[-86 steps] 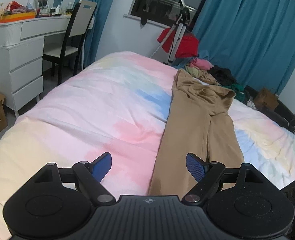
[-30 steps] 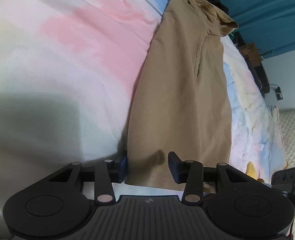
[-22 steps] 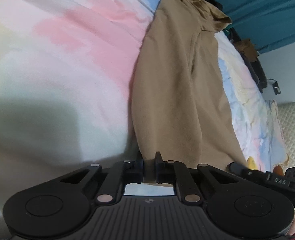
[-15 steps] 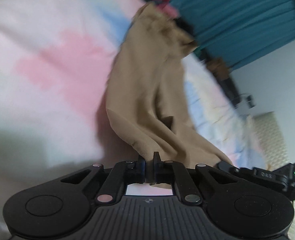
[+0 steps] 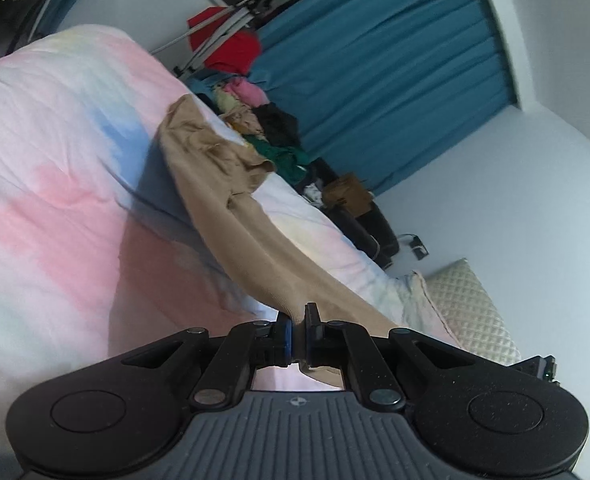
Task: Fold clothes
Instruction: 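Lift the hem end with both grippers and fold it toward the collar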
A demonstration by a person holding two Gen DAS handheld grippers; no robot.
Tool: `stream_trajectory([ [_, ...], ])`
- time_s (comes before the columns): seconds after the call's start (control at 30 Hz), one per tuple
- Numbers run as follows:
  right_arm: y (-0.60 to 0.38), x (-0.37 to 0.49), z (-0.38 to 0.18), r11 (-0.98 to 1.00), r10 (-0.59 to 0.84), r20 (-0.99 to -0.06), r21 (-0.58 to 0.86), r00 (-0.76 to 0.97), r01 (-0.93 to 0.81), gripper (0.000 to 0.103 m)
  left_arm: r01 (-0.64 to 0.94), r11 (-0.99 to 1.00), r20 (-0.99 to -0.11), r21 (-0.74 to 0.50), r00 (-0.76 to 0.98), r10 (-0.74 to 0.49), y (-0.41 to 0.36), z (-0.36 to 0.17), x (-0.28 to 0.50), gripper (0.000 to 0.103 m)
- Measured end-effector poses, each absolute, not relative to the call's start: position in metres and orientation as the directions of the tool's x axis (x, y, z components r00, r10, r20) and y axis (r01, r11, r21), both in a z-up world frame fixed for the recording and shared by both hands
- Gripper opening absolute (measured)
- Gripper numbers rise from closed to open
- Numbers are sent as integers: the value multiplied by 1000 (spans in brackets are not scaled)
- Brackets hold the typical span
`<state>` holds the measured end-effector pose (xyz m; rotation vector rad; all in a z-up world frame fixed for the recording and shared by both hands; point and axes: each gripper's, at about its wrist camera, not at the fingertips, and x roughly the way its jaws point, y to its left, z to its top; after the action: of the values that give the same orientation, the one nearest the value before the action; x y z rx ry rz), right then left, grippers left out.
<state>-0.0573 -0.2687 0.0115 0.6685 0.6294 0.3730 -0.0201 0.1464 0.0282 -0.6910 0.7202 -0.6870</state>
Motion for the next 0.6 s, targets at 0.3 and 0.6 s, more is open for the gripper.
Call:
stream_trajectory([
  [0.3,-289,-99,-2,705,511,-398,702,762,-106,6,311,571,-348,-760,546,-762,137,23,-73,6],
  [0.6,-289,-6,-17,713,427,-404,701,809,-27,6,296,644,-377,-706,612,-695,123,19,35,6],
])
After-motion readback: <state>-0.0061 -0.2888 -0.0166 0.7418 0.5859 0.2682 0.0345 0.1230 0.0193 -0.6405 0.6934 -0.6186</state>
